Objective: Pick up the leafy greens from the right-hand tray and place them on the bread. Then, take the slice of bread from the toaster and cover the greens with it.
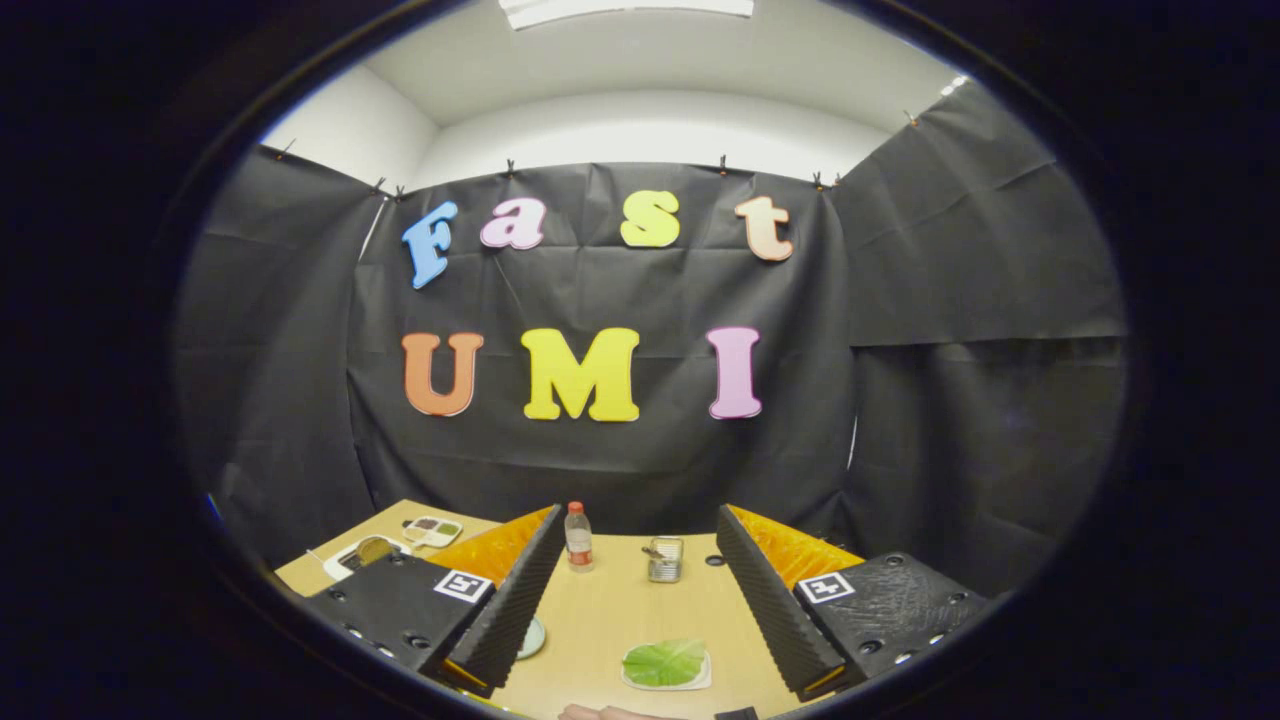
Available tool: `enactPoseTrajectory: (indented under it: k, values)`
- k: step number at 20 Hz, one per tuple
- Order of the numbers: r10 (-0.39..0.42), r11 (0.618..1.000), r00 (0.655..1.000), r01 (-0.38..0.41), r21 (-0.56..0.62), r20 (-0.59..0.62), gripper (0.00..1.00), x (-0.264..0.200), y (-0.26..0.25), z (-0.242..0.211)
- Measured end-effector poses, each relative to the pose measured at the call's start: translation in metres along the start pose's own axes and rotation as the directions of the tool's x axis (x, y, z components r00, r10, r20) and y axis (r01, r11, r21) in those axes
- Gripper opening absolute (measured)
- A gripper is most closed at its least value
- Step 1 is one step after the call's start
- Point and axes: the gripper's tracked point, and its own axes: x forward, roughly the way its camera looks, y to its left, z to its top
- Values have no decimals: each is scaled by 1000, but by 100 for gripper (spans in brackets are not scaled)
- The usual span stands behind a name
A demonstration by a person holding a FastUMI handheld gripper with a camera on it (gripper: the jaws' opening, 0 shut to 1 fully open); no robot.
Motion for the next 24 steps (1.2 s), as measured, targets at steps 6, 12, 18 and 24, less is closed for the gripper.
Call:
enactPoseTrajectory:
  k: [6, 12, 18, 24]
  values:
    - [9, 999, 996, -12, -34, -83, 95, 36, -42, -65]
    - [48, 998, 960, -59, -32, -276, 95, 90, -77, -166]
    - [81, 996, 856, -81, 22, -511, 95, 144, -94, -280]
    - [132, 991, 705, -96, 91, -697, 94, 176, -85, -362]
